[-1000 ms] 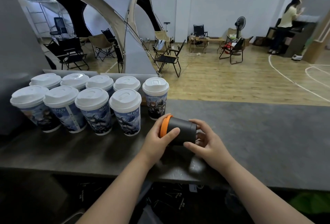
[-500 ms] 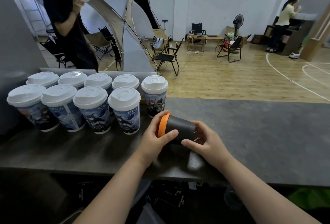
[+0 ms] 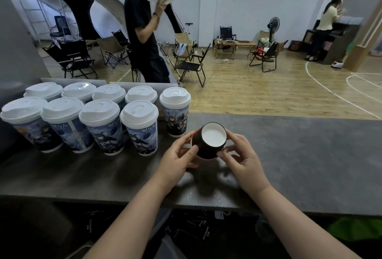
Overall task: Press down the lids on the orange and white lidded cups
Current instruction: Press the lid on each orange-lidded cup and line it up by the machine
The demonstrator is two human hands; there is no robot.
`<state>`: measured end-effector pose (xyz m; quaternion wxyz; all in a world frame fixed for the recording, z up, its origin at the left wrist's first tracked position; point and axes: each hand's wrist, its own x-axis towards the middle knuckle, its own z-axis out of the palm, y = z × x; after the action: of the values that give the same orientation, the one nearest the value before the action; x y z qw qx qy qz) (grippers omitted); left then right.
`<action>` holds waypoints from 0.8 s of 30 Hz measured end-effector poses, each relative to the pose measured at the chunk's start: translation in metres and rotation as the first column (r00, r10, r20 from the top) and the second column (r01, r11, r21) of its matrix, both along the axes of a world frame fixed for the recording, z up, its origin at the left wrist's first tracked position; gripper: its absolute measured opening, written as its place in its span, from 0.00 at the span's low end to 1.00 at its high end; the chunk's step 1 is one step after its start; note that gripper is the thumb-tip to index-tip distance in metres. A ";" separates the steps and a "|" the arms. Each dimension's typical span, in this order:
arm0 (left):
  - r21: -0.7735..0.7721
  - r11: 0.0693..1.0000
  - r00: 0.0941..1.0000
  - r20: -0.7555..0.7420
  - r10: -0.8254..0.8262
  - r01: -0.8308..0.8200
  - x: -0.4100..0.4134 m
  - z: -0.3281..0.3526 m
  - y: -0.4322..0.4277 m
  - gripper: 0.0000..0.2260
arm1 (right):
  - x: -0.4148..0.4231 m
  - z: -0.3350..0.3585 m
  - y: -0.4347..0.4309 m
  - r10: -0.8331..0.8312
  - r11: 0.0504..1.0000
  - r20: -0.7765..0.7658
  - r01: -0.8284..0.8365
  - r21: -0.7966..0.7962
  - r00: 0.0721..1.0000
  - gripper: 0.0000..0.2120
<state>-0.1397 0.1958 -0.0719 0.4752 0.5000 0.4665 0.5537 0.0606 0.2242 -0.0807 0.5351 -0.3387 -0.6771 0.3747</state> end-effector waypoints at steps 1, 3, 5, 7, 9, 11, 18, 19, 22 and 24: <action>0.022 0.999 0.999 -0.020 0.032 -0.032 0.000 0.000 0.000 0.20 | 0.000 0.000 0.000 0.005 1.000 -0.002 -0.005 -0.006 1.000 0.31; 0.064 0.996 0.996 -0.046 0.070 -0.067 0.000 -0.002 0.000 0.23 | 0.000 0.000 0.000 0.029 0.999 -0.031 -0.031 -0.036 0.999 0.28; 0.078 0.995 0.998 -0.014 0.057 -0.055 -0.001 -0.003 0.000 0.26 | 0.002 0.000 -0.002 0.056 0.992 -0.128 -0.070 -0.102 0.990 0.22; 0.066 0.998 0.998 0.065 0.020 -0.025 -0.003 -0.002 -0.001 0.28 | 0.003 0.002 -0.003 0.056 0.977 -0.224 -0.099 -0.189 0.973 0.15; 0.058 0.998 0.987 0.159 -0.024 0.015 -0.004 -0.001 -0.002 0.28 | 0.003 0.003 -0.002 0.052 0.964 -0.244 -0.113 -0.242 0.968 0.07; 0.061 0.997 0.979 0.196 -0.058 0.047 -0.006 0.001 -0.004 0.26 | 0.003 0.003 0.000 0.053 0.960 -0.203 -0.106 -0.258 0.978 0.04; 0.055 0.998 0.988 0.157 -0.016 0.007 -0.006 0.002 -0.004 0.31 | 0.004 0.002 0.002 0.115 0.959 -0.152 -0.149 -0.241 0.982 0.19; 0.066 0.998 0.992 0.125 -0.026 0.018 -0.005 0.001 -0.003 0.30 | 0.004 0.001 0.002 0.117 0.959 -0.155 -0.152 -0.239 0.981 0.21; 0.076 0.997 0.996 0.083 -0.025 0.018 -0.005 0.000 -0.003 0.30 | 0.004 0.002 0.003 0.112 0.966 -0.105 -0.133 -0.224 0.988 0.26; 0.081 0.997 0.998 0.058 -0.021 0.017 -0.006 0.000 -0.003 0.30 | 0.005 0.004 0.002 0.087 0.974 -0.026 -0.090 -0.208 0.996 0.26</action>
<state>-0.1454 0.1933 -0.0718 0.4734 0.5067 0.4247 0.5821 0.0653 0.2267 -0.0768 0.4849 -0.3593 -0.6441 0.4699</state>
